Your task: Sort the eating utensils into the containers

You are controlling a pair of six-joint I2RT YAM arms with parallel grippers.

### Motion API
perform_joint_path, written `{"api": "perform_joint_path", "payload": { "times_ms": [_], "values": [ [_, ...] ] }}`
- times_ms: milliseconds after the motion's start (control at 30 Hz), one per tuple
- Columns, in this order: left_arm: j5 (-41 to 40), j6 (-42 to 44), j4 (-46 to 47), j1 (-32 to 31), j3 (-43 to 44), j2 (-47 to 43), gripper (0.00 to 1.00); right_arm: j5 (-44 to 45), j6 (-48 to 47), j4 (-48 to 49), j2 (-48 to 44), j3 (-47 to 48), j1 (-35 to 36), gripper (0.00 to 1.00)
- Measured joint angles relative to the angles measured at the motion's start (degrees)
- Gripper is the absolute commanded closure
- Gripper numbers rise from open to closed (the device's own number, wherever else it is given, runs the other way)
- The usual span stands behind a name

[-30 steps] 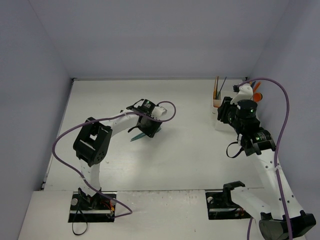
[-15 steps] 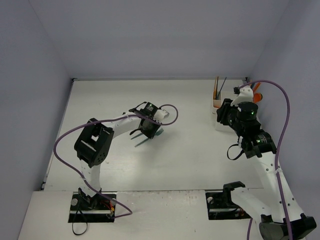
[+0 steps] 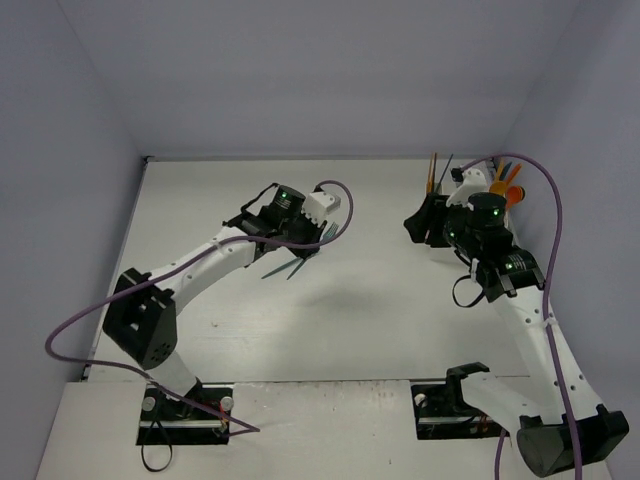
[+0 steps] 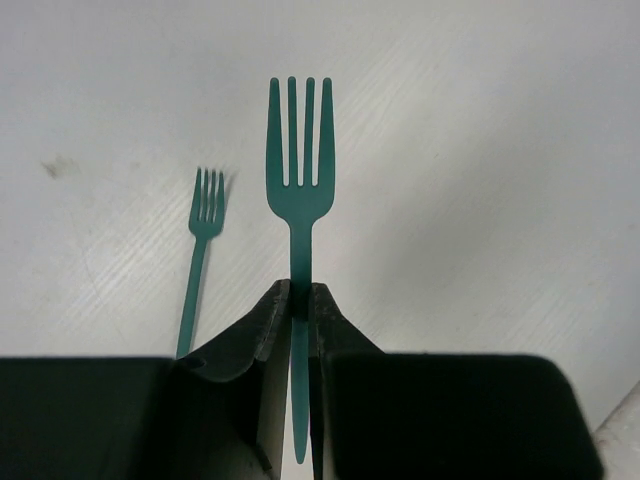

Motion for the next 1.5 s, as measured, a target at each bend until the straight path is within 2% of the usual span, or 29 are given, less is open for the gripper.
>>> {"api": "perform_joint_path", "payload": {
  "times_ms": [200,400,867,1033,1333,1433,1467,1500],
  "values": [
    [2.0,-1.0,4.6,-2.3,0.1,-7.2,1.0,-3.5,3.2,-0.2,4.6,4.7,5.2,0.5],
    [3.0,-0.9,5.1,-4.6,1.0,-8.0,1.0,-3.9,5.5,0.5,8.9,8.6,11.9,0.5],
    [3.5,-0.9,5.0,-6.9,1.6,-10.0,1.0,-2.3,6.5,1.3,15.1,9.5,15.3,0.53],
    [3.8,-0.9,4.9,-7.3,1.6,-10.2,1.0,-1.6,6.6,1.5,16.2,9.6,16.3,0.64],
    [4.3,-0.9,4.2,-7.6,2.1,-10.2,1.0,-0.2,6.1,1.9,16.6,9.6,16.9,0.97],
    [4.5,-0.9,4.0,-7.6,2.2,-10.2,1.0,-0.2,6.0,2.2,16.6,9.6,17.2,1.0],
    [4.5,-0.9,3.8,-7.6,2.2,-10.2,0.94,-0.1,5.9,2.2,16.6,9.6,17.2,1.0],
    [4.5,-0.9,3.7,-7.6,2.2,-10.2,0.76,-0.1,5.8,2.2,16.6,9.6,17.2,1.0]
  ]
}}
